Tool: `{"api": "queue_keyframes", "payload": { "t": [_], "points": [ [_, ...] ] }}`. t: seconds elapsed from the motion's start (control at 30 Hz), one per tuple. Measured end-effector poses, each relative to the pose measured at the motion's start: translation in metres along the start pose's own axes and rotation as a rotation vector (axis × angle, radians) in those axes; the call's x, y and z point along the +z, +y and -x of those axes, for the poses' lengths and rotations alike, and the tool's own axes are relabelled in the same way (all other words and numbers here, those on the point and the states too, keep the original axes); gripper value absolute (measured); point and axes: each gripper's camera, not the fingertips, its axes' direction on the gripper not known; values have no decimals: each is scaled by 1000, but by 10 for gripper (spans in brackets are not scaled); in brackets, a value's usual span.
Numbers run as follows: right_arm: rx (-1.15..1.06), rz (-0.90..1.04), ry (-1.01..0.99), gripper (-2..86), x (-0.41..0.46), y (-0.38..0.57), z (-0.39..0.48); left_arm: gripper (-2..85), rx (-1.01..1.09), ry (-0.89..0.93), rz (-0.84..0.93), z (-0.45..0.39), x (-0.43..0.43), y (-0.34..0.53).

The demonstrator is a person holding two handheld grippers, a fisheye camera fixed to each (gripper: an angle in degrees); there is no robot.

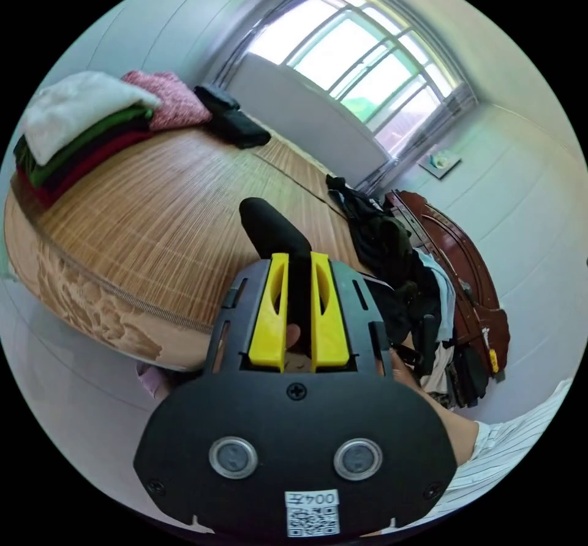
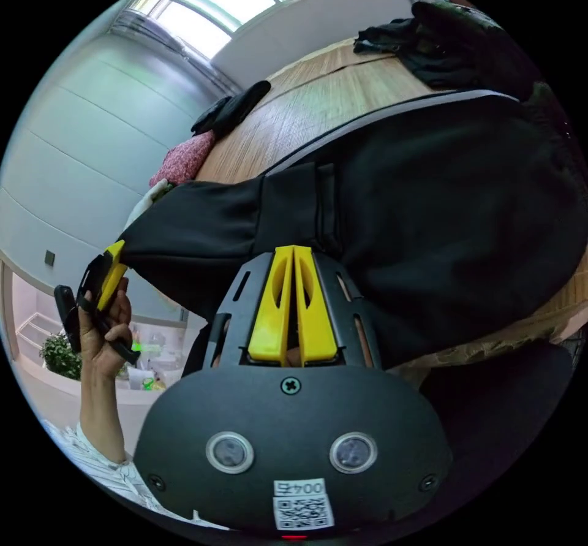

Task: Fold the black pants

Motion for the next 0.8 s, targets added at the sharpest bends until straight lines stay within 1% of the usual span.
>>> {"api": "queue_keyframes", "payload": {
  "t": [0.03,0.1,0.17,0.3,0.5,0.67,0.8],
  "points": [
    [1,-53,24,-7,-12,5,-3,26,46,3,-11,-11,5,5],
    [11,-18,60,-7,-12,7,-13,23,109,21,-31,-25,12,13],
    [40,-5,-8,-7,-16,10,-30,21,183,58,-50,-46,25,24],
    [40,-2,-29,-7,-30,12,-41,18,295,100,-66,-82,47,39],
    [95,-23,-167,-7,-59,16,-78,14,503,155,-72,-150,91,75],
    [161,-53,-304,-7,-92,15,-124,15,661,192,-69,-216,156,102],
    [249,-64,-323,-8,-116,14,-169,17,721,258,-42,-262,226,116]
  ]
}}
